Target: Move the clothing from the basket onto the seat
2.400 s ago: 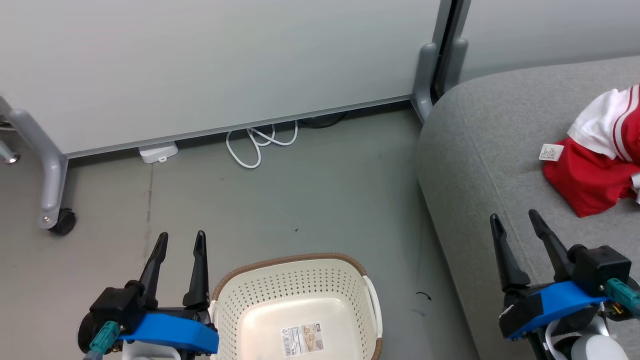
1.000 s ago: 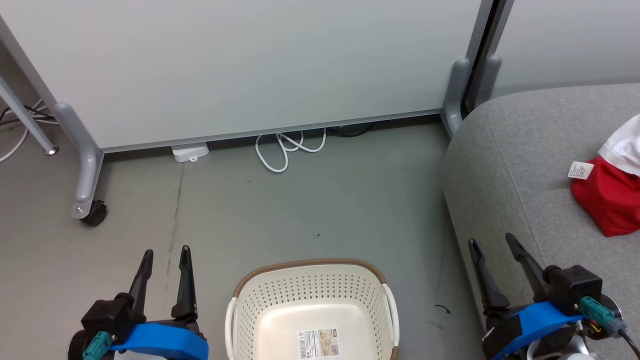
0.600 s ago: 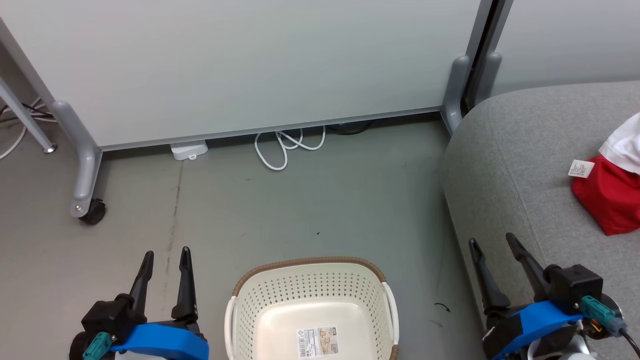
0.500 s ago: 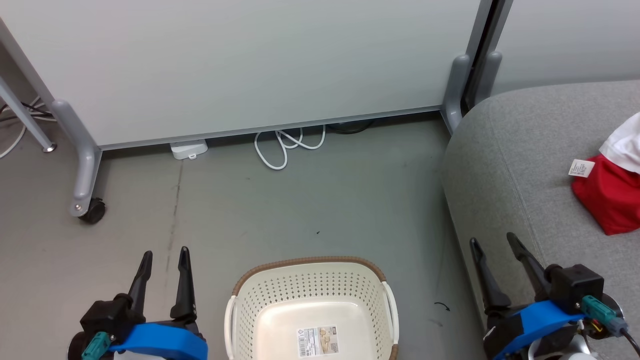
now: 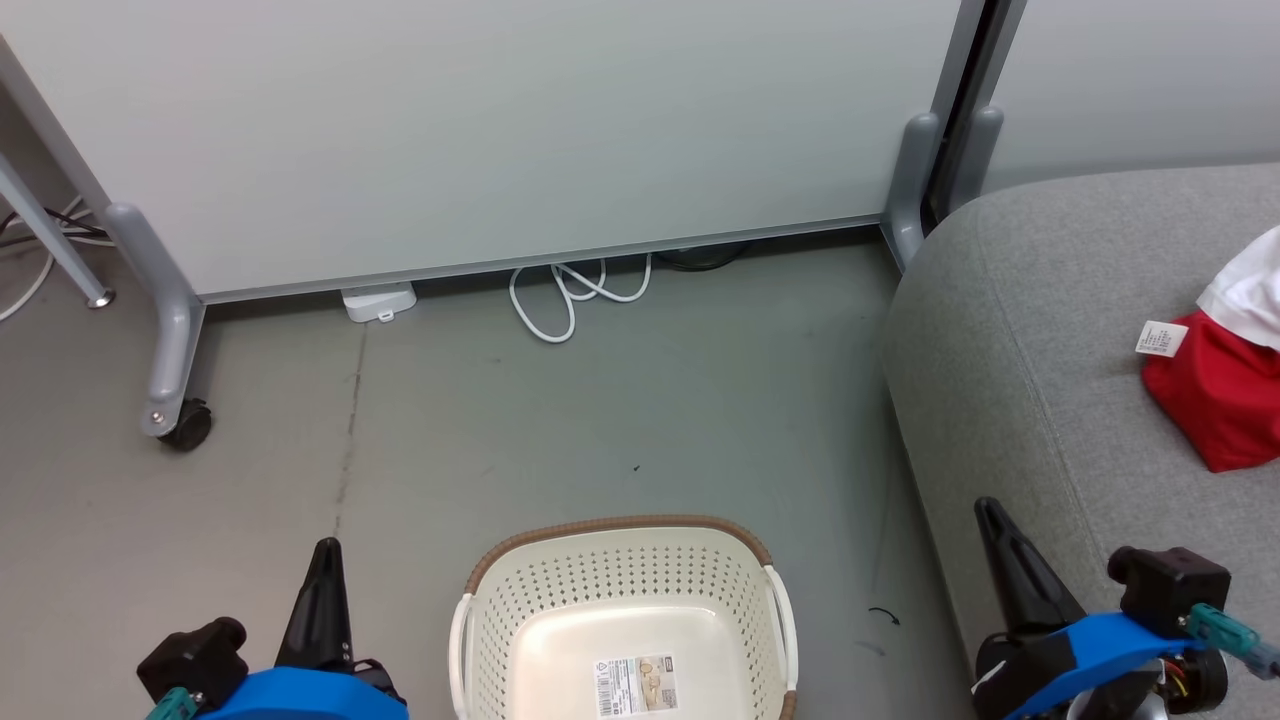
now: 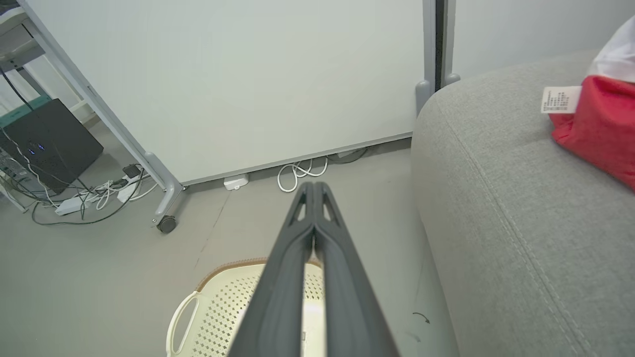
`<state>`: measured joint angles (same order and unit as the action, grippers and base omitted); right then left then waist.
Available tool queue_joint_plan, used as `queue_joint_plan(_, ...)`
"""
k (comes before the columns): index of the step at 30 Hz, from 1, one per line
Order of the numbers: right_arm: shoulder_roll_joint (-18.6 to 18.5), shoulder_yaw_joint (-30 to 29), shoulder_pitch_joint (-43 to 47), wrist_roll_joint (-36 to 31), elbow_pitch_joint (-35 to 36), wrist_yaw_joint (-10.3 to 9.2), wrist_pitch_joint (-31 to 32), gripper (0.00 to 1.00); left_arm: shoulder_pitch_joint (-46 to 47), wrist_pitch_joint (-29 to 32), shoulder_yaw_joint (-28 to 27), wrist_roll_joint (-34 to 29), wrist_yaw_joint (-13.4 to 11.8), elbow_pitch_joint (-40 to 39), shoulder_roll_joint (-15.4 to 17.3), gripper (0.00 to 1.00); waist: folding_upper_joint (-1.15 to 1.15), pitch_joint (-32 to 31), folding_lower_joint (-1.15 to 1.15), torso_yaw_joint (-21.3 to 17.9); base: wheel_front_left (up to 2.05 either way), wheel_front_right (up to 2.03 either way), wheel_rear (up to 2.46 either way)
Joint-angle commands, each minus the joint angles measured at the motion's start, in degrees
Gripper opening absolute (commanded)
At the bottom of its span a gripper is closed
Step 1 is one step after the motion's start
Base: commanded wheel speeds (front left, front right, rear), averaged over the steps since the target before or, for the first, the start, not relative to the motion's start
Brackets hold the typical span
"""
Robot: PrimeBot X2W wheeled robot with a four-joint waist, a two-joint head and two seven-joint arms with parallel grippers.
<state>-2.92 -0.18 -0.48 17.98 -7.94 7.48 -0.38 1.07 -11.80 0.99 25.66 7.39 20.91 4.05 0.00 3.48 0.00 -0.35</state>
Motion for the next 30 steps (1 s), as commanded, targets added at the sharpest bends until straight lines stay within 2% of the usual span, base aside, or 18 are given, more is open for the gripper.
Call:
queue_joint_plan(1,-0.3,-0.25,-1.1,2.27,0.65,0.0,0.14,0.0,1.52,0.37,-0.43,1.85,0.02,-1.18,0.16,0.0,0.0,-0.03,0.0,0.01,0.0,0.0,0.0)
queue_joint_plan(30,-0.71,-1.9,-3.05,29.26,-1.74,0.01,2.17,0.0,3.05,6.94,-3.08,25.67,0.06,-3.44,-0.3,0.0,0.0,-0.86,0.0,0.1,0.0,0.0,0.0)
